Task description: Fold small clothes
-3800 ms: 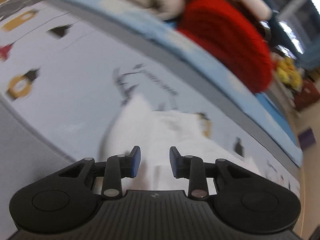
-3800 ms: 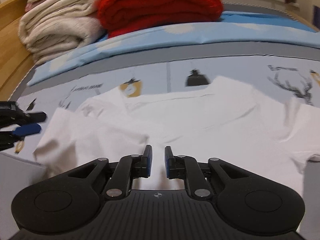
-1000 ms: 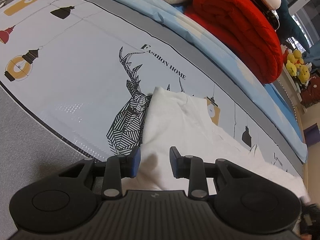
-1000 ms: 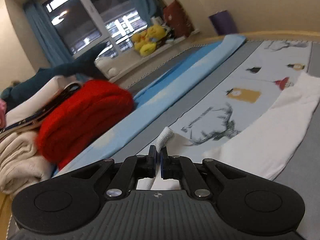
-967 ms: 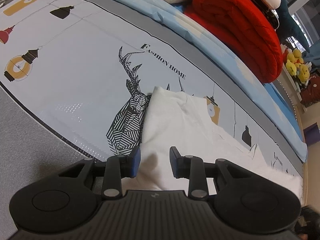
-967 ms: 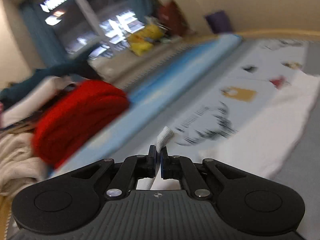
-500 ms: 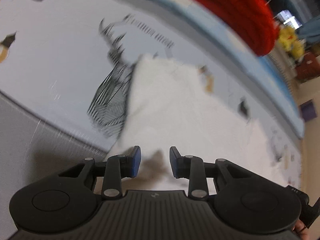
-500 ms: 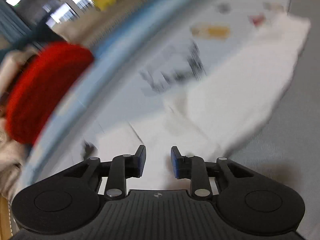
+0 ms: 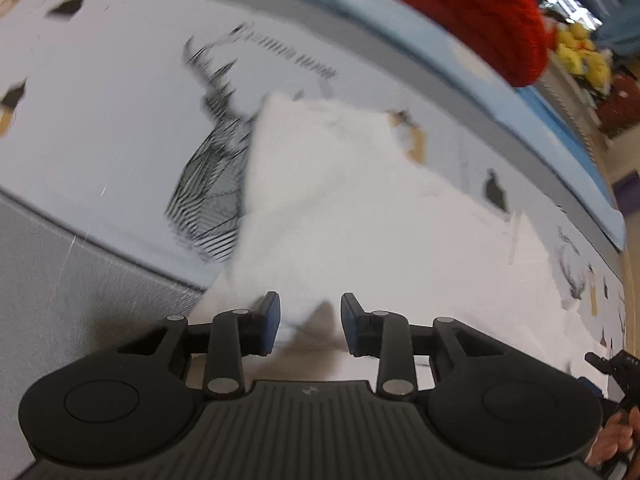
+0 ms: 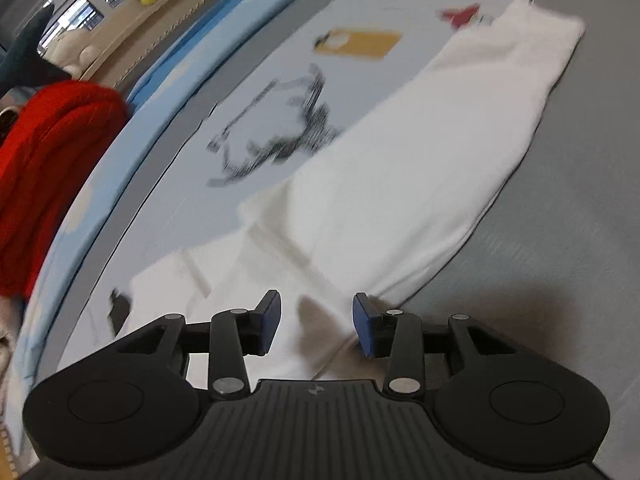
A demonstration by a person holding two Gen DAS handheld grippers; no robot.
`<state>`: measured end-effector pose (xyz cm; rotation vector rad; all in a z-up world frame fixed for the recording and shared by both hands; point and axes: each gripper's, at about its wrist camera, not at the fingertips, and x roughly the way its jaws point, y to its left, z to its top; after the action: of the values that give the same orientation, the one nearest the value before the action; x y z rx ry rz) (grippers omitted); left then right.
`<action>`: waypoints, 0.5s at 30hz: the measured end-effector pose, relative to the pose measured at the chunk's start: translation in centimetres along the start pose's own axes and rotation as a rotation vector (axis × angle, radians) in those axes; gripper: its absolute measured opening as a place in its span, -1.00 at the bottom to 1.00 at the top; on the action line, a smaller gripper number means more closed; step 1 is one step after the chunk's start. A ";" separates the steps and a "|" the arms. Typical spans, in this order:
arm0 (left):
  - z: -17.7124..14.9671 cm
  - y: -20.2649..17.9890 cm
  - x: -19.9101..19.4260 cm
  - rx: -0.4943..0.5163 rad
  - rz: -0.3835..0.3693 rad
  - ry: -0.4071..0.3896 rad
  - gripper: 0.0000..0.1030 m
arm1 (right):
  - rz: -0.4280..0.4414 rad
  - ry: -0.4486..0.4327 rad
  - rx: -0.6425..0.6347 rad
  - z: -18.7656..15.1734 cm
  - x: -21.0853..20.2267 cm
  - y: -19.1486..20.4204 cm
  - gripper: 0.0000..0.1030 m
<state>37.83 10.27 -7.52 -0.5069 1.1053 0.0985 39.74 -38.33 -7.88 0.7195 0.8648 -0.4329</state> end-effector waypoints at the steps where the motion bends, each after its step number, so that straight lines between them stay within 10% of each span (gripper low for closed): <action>1: -0.1 -0.5 -0.3 0.016 -0.013 -0.006 -0.26 | -0.005 -0.016 0.002 0.6 -0.1 -0.7 -0.19; 15: -0.9 -2.8 -0.4 0.111 0.004 -0.024 -0.26 | -0.060 -0.245 0.155 11.5 -1.8 -16.9 -0.19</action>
<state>37.77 7.46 -6.53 -0.4034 1.0824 0.0462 34.54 -58.17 -7.97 0.7657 0.6276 -0.6332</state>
